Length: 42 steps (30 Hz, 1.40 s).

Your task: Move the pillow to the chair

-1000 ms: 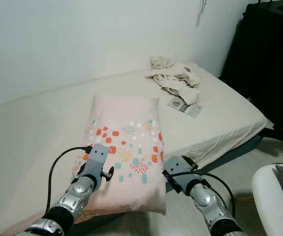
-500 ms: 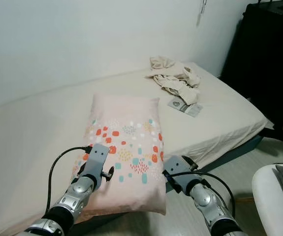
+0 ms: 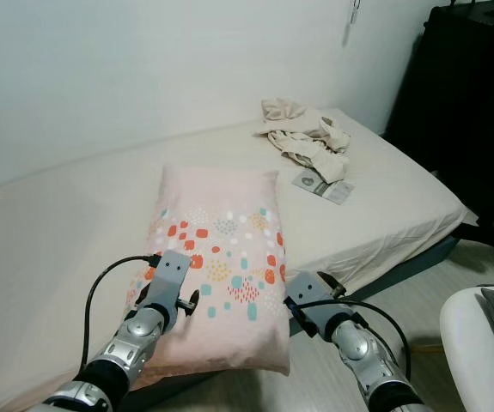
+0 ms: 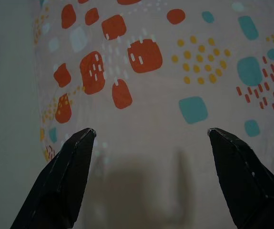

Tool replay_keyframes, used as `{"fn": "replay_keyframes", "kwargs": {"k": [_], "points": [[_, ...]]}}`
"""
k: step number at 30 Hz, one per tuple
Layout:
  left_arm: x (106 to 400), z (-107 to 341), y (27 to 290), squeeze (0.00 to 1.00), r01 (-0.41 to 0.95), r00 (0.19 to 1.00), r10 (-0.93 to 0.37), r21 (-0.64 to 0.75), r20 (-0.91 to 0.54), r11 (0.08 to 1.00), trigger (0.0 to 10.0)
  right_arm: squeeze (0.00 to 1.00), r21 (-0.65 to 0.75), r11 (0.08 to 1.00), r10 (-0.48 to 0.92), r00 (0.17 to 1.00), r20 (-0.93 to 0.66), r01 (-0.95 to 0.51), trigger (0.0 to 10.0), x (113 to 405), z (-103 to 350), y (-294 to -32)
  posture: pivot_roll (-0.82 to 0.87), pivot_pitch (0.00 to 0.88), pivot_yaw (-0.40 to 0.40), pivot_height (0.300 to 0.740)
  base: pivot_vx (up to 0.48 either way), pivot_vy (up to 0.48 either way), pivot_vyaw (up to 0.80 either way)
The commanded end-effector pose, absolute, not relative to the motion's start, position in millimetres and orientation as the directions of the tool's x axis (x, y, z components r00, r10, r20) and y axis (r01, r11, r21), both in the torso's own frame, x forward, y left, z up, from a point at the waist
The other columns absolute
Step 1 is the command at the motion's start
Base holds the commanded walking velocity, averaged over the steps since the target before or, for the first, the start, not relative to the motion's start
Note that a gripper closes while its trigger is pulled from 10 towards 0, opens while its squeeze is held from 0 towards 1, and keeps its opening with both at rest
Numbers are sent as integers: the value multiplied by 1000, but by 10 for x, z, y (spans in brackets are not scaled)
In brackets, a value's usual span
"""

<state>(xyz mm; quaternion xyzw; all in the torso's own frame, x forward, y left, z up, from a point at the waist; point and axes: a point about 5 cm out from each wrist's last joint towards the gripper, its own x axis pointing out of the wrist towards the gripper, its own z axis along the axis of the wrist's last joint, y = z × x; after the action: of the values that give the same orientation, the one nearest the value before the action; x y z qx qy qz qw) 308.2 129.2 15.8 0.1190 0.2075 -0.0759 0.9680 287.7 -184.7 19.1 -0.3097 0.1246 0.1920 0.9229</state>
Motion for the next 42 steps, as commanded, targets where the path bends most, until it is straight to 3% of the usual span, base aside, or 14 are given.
{"fn": "replay_keyframes", "kwargs": {"k": [1, 42], "points": [[3059, 118, 1284, 0, 195, 892, -92, 195, -442, 961, 10000, 0, -516, 741, 267, 893, -362, -430, 10000, 2872, 176, -1874, -130, 79, 4, 740, 0, 0, 0], [3055, 114, 1294, 0, 194, 894, -91, 198, -439, 961, 10000, 0, -517, 742, 265, 895, -359, -427, 10000, 2866, 168, -1867, -129, 49, -7, 740, 0, 0, 0]]}}
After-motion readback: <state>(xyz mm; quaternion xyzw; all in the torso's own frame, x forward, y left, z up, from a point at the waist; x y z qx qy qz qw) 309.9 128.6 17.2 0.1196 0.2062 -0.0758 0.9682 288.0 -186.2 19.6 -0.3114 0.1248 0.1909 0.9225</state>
